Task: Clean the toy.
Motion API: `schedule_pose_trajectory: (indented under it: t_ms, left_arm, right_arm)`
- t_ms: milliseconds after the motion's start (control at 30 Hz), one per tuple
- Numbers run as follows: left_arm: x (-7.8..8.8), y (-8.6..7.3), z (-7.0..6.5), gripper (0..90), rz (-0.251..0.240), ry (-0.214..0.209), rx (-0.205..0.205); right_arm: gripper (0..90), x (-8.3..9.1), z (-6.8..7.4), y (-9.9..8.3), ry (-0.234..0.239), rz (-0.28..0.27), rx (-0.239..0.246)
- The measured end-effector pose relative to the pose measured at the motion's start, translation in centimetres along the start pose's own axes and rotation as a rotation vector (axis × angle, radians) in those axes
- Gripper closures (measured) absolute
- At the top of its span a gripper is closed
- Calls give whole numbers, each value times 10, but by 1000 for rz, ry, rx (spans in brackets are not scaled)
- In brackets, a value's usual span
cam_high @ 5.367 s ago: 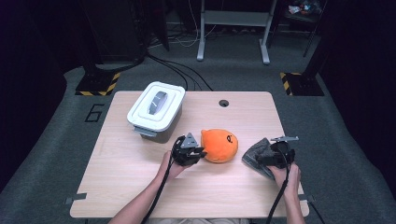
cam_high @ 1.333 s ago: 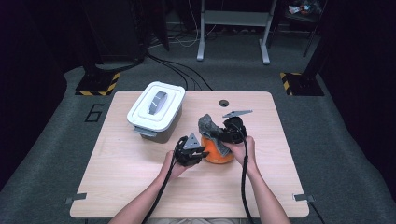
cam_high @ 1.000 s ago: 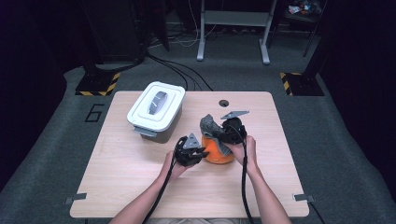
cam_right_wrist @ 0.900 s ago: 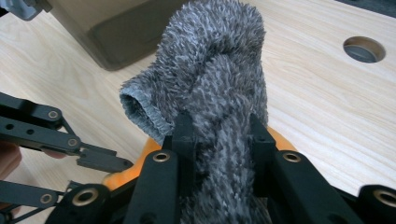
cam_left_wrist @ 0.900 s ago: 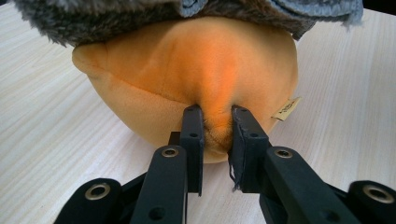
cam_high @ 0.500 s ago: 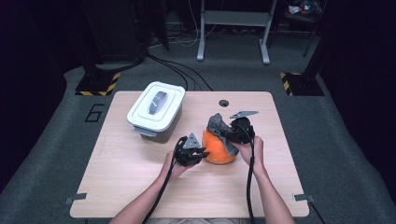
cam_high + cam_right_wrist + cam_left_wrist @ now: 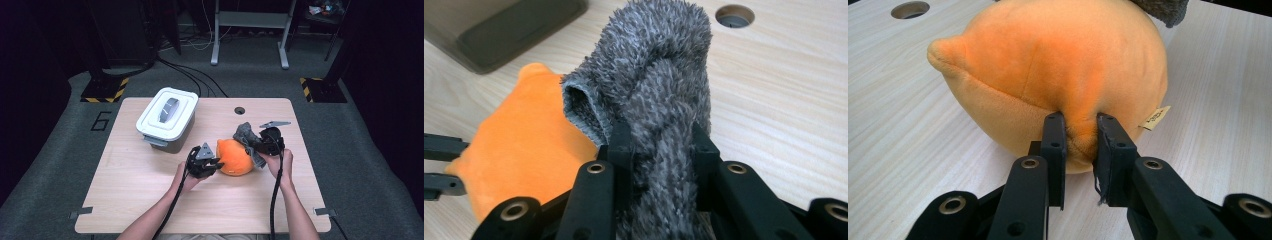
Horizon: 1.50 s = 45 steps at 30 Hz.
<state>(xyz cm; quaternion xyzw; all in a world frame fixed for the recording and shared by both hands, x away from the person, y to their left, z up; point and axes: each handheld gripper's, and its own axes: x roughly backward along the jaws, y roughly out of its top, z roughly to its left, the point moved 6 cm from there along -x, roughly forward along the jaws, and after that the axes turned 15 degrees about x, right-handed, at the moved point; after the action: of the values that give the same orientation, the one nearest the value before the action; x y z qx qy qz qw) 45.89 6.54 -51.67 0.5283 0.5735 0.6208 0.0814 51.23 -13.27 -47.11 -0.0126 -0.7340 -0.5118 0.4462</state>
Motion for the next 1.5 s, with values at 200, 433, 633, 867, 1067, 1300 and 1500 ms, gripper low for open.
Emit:
schedule_pose_trajectory:
  t_ms: [200,433,633,867,1067,1300,1500]
  left_arm:
    - [1,0,0,761,11,-2,-3]
    - [0,0,0,760,2,2,0]
    - [1,0,1,758,12,2,-1]
    - [0,1,-1,758,-1,3,5]
    - [1,3,-2,758,4,9,-5]
    - [0,3,-3,758,6,6,-9]
    - [0,3,-2,758,6,11,-13]
  right_arm:
    - [707,0,-11,-12,-18,16,-39]
    - [707,-5,-22,-28,-57,56,-71]
    - [707,2,-25,-28,-76,37,-73]
    - [707,26,-7,3,-65,-52,-16]
    - [706,29,23,33,-4,-99,54]
    - [705,13,50,54,56,-86,116]
    - [703,-17,63,54,101,-3,152]
